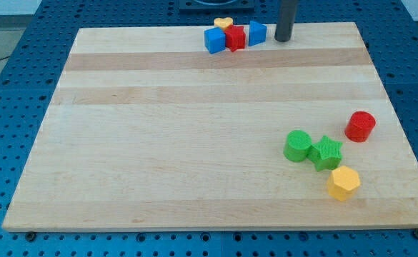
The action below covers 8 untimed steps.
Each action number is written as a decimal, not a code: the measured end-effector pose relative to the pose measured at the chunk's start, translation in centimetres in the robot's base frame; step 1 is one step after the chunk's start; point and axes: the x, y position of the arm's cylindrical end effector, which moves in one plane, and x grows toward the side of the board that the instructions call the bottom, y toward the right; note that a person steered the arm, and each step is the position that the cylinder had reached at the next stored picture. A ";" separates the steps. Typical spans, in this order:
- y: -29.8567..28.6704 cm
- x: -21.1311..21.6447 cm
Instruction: Move your arm towards the red circle
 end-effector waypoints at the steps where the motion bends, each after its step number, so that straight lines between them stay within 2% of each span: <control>1: -2.3 -0.3; 2: -2.9 -0.3; 3: 0.3 1.0; 5: 14.0 11.7; 6: 17.7 19.2; 7: 18.6 23.3; 8: 15.1 23.7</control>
